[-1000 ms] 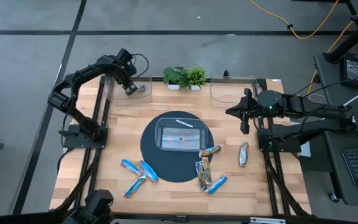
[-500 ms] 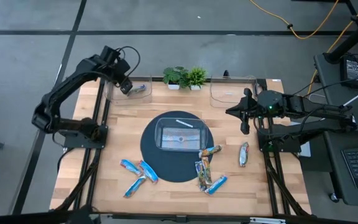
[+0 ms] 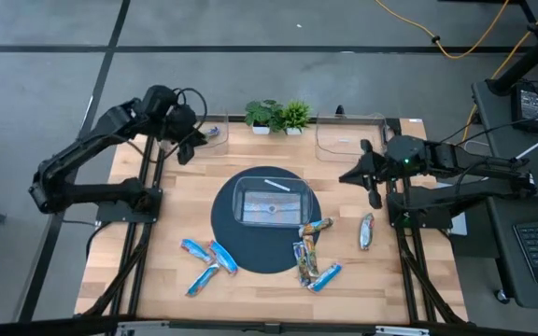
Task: Pick and place Granola Bars by type
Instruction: Put the red granola bar into the top right transparent bin
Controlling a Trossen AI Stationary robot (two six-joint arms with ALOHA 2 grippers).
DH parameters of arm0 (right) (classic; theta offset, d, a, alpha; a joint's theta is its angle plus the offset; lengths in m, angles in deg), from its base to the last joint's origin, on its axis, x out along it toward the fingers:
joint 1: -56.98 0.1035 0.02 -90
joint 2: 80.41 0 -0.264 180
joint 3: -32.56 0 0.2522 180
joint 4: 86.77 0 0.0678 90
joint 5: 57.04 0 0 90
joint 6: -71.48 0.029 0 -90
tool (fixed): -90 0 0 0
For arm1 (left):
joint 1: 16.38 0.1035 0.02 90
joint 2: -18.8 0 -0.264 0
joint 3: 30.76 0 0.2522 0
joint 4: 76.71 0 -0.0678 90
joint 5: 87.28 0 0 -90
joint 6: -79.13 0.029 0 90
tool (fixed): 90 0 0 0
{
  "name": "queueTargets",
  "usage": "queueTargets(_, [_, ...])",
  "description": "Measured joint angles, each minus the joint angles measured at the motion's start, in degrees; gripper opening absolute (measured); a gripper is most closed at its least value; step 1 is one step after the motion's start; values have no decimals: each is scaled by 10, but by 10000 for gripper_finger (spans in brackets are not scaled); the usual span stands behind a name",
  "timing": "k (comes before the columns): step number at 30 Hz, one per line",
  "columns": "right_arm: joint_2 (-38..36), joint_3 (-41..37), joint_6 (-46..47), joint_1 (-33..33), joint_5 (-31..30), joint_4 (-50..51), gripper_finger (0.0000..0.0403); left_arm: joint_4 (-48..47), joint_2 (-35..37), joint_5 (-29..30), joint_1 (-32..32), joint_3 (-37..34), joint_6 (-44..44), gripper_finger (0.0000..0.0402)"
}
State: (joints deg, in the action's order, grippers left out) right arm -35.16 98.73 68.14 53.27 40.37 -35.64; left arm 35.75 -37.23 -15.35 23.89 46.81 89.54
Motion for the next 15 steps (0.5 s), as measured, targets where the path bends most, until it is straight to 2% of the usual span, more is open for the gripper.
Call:
queueTargets(5, [0,0,1,19,10,21,32,0,2,24,-48,0,-16,86])
queueTargets(9, [0,0,3,49,-16,34,44,0,2,38,-71,0,-22,86])
queueTargets(12, [0,0,42,70,-28,46,77,0,2,40,-79,0,-26,86])
queueTargets(15, [0,0,125,87,-28,70,125,0,2,47,-82,0,-34,86])
